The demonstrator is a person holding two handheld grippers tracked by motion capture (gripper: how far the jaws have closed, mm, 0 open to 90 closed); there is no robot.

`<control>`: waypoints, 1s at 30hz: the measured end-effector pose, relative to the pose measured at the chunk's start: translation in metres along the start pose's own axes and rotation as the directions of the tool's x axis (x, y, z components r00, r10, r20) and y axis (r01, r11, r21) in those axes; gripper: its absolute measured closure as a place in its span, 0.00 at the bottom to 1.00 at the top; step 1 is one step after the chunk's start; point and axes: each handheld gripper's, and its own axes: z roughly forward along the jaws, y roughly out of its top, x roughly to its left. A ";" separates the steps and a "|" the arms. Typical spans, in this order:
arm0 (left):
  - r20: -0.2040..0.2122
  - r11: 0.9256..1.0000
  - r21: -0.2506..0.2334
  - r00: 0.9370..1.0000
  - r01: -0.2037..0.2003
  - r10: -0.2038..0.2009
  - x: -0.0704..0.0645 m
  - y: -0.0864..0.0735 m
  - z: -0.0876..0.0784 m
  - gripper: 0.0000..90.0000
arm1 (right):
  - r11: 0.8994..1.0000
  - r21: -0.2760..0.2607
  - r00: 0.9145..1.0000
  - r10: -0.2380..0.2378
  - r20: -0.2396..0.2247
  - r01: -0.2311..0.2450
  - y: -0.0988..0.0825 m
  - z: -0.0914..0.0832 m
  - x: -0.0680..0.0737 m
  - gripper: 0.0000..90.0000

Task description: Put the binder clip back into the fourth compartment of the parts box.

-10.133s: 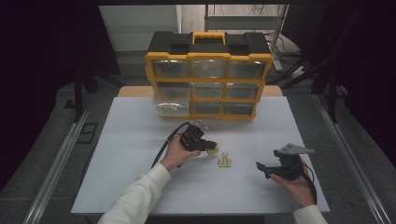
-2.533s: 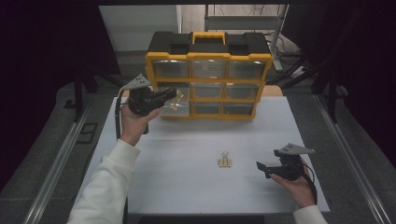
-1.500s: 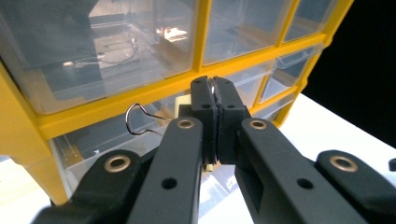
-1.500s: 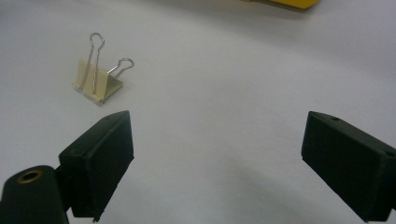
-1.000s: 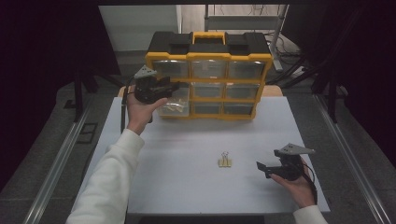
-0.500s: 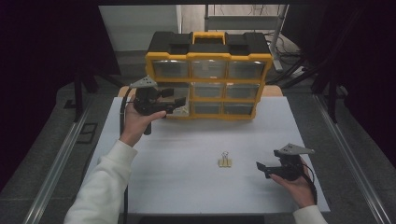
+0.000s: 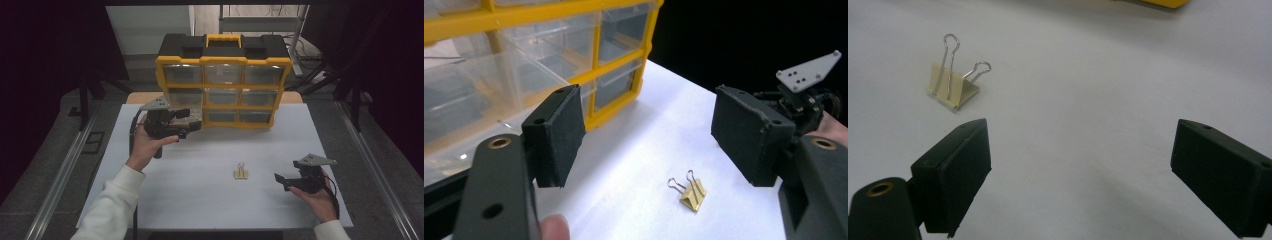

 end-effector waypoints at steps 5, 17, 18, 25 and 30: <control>0.015 1.000 0.017 1.000 -0.006 0.006 -0.004 -0.006 0.002 0.33 | 1.000 -0.001 1.000 0.002 -0.001 -0.002 0.000 0.000 0.000 0.11; 0.044 0.999 0.052 0.999 -0.013 0.011 -0.011 -0.023 0.012 0.32 | 1.000 0.002 1.000 0.000 -0.002 0.000 0.000 0.001 0.000 0.11; 0.044 0.999 0.051 0.999 -0.011 0.009 -0.011 -0.024 0.013 0.32 | 1.000 0.002 1.000 0.001 -0.002 -0.001 0.000 0.000 0.000 0.11; 0.050 0.996 0.083 0.999 -0.014 0.010 -0.014 -0.032 0.019 0.32 | 1.000 0.000 1.000 0.001 -0.002 -0.001 0.000 0.000 0.000 0.11; 0.053 0.994 0.108 0.998 -0.024 0.018 -0.016 -0.036 0.025 0.31 | 1.000 0.003 1.000 0.000 -0.002 0.000 0.000 0.000 0.001 0.11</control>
